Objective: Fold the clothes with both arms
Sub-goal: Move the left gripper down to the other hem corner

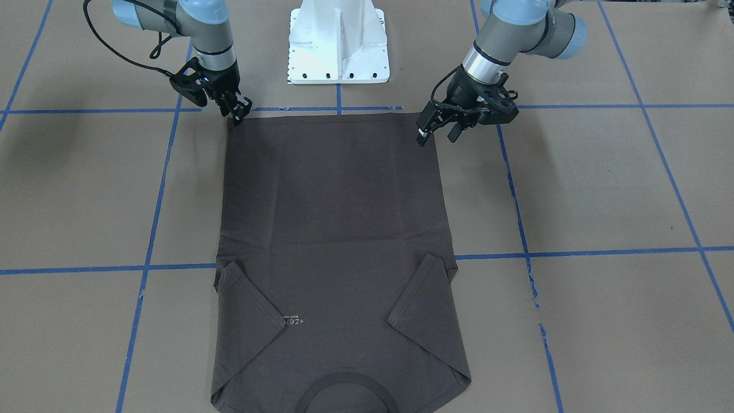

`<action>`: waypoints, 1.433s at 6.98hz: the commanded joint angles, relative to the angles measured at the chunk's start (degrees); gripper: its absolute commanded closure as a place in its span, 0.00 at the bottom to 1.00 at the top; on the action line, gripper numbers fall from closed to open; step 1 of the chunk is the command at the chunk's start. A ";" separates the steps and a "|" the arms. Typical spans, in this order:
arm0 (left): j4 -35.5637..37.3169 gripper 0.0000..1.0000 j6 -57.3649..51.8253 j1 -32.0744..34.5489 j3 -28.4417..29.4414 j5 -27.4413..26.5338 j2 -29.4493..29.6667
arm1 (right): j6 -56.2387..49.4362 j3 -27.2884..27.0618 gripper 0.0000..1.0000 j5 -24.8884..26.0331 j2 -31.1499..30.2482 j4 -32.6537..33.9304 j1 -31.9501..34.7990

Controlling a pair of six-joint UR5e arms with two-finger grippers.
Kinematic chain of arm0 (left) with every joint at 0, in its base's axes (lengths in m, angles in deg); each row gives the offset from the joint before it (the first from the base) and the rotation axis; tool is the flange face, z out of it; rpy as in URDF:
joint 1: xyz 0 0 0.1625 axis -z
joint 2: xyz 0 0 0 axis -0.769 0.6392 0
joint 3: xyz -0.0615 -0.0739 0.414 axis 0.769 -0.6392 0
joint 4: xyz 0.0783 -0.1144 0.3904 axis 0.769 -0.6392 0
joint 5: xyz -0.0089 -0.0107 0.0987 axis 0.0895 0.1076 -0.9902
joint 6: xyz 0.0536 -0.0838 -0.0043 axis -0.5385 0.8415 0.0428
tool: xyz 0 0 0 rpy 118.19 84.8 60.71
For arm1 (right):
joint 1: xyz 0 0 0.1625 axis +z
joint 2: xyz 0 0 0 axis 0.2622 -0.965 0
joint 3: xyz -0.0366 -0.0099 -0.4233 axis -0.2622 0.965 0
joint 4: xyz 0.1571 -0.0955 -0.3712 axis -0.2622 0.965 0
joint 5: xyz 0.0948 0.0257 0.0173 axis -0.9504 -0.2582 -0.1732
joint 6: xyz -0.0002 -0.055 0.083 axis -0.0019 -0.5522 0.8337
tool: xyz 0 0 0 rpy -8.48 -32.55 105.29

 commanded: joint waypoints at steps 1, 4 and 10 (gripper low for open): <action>0.04 0.04 0.08 0.00 -0.39 0.00 -0.05 | -0.30 -0.44 1.00 -0.27 0.03 0.02 0.49; 0.47 0.04 0.35 0.00 -1.71 0.09 0.04 | -0.30 -1.59 1.00 -0.27 0.03 0.02 0.50; 14.45 0.07 15.90 -20.90 -5.15 -14.67 -1.28 | 0.14 -4.40 1.00 -0.18 -0.32 0.64 0.32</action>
